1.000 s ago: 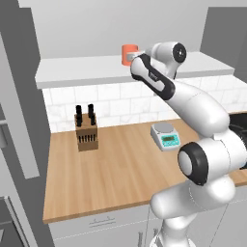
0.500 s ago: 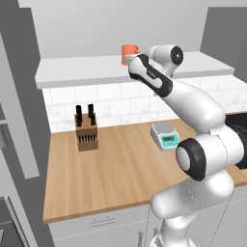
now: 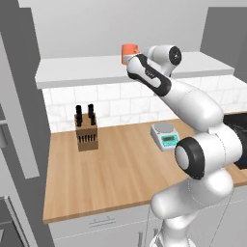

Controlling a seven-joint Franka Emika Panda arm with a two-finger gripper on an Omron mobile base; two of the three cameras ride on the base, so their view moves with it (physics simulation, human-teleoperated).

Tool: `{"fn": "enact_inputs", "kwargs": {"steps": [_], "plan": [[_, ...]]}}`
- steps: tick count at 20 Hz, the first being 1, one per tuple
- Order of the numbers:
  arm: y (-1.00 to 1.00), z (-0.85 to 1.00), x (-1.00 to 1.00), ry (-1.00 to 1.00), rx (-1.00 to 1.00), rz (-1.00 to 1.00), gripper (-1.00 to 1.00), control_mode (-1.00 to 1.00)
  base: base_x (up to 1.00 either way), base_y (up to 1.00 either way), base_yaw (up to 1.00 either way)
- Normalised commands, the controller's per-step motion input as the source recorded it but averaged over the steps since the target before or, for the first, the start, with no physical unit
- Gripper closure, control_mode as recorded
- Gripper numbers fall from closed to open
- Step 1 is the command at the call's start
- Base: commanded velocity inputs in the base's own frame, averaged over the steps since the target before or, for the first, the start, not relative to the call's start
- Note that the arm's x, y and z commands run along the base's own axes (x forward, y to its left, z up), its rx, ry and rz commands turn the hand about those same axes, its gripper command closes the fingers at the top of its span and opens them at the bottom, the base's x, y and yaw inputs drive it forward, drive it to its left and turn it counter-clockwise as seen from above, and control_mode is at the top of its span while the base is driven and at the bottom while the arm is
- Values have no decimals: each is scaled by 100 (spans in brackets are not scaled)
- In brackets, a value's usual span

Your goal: Gather all objects into one cabinet and sort the glasses and bowls to opposite sides.

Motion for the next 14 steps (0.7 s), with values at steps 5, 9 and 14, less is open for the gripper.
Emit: {"fn": "enact_inputs", "kwargs": {"steps": [5, 9, 14], "plan": [[0, 1, -10, 0, 0, 0, 100, -100, 0, 0, 0], [-9, 10, -43, 0, 0, 0, 100, -100, 0, 0, 0], [-13, 5, -64, -2, 0, -2, 100, -100, 0, 0, 0]]}}
